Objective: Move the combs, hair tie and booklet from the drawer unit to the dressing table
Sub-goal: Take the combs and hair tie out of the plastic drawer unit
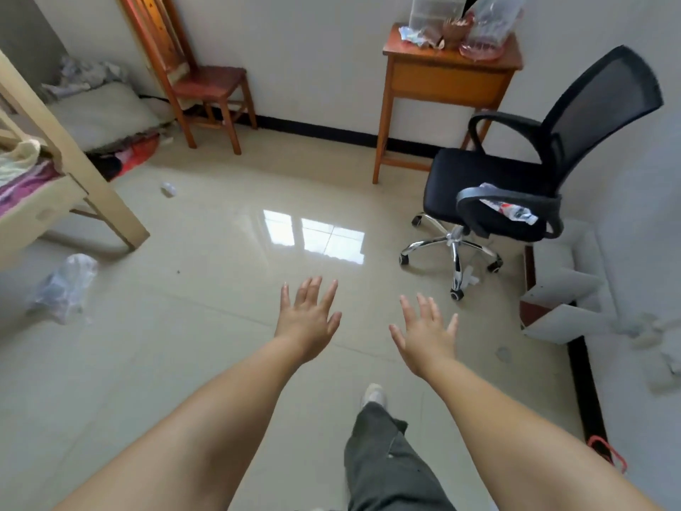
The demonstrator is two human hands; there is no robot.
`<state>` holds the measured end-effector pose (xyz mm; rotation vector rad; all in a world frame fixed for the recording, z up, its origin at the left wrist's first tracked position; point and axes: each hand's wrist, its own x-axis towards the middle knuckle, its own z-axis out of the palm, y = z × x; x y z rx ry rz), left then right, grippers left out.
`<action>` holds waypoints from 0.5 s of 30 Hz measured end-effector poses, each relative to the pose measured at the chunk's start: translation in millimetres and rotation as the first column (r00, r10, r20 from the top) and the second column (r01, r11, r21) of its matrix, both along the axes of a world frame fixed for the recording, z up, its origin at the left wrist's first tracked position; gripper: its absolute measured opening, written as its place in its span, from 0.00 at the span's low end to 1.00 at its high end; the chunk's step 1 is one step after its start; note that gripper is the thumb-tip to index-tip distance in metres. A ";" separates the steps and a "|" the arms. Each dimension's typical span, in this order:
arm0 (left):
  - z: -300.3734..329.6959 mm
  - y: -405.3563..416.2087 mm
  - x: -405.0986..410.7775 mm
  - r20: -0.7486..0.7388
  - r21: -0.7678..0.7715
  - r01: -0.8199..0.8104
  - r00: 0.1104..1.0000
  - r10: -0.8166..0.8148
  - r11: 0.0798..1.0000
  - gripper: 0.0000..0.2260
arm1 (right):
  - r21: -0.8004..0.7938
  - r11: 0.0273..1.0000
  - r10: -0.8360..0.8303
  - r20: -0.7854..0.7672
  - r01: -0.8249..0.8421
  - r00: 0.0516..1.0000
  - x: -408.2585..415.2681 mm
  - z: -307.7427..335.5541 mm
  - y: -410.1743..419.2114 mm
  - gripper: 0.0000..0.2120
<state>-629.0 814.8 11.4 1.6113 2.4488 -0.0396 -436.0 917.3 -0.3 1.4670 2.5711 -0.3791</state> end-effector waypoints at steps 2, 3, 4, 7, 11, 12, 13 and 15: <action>-1.8 58.9 -21.9 -0.002 0.013 0.039 0.999 -0.039 0.999 0.27 | 0.023 1.000 -0.008 -0.003 0.008 1.000 -28.2 -2.7 54.7 0.29; -3.4 90.3 -33.1 -0.001 0.013 0.044 0.999 -0.044 0.999 0.27 | 0.027 1.000 -0.013 -0.002 0.013 1.000 -43.1 -3.9 83.9 0.29; -5.4 121.3 -44.1 0.000 0.012 0.042 0.999 -0.042 0.999 0.27 | 0.031 0.999 -0.020 -0.003 0.020 1.000 -57.5 -4.8 113.0 0.29; -6.3 211.4 -74.7 0.023 0.012 0.038 0.999 -0.038 0.999 0.27 | 0.050 0.999 -0.003 0.003 0.003 1.000 -95.9 -1.3 203.3 0.28; 2.4 315.5 -121.7 0.042 0.010 0.050 0.998 -0.051 0.999 0.27 | 0.031 0.999 -0.010 0.047 0.008 0.999 -145.0 13.3 314.1 0.28; 1.5 336.0 -134.0 0.037 0.014 0.047 0.998 -0.047 0.999 0.27 | 0.035 0.999 -0.009 0.054 0.007 0.998 -157.0 12.9 336.2 0.28; -0.8 356.7 -147.8 0.035 0.013 0.041 0.999 -0.042 0.999 0.27 | 0.036 0.999 -0.004 0.059 0.002 0.998 -170.1 10.9 358.4 0.28; -5.4 401.0 -181.5 0.042 -0.017 0.031 0.999 -0.031 0.999 0.27 | 0.027 1.000 0.008 0.059 -0.009 0.998 -200.0 7.1 405.2 0.28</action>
